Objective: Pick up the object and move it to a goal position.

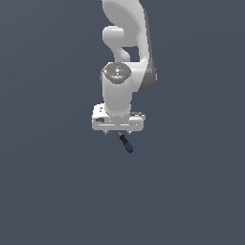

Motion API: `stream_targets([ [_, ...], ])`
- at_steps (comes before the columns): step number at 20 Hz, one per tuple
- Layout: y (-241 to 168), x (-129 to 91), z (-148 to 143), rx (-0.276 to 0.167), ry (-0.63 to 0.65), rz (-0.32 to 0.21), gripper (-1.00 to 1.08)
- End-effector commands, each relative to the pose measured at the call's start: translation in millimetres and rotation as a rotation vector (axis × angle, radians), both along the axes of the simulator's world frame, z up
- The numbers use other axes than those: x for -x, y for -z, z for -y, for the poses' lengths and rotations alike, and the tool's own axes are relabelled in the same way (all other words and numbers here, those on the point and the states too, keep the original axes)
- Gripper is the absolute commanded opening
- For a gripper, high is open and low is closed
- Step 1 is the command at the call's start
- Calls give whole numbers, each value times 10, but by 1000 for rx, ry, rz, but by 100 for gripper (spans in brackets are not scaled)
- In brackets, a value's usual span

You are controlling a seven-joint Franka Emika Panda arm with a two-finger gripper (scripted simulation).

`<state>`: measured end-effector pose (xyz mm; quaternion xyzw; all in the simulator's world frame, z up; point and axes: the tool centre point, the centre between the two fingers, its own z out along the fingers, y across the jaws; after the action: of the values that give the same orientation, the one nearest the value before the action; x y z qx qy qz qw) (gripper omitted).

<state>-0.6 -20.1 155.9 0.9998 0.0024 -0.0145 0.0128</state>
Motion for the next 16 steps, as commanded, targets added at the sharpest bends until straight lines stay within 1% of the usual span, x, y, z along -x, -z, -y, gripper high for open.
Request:
stream_targets([
  [1, 54, 28, -5, -1, -24, 0, 100],
  [7, 256, 142, -26, -6, -124, 3, 100],
  [16, 664, 433, -96, -20, -345, 13, 100],
])
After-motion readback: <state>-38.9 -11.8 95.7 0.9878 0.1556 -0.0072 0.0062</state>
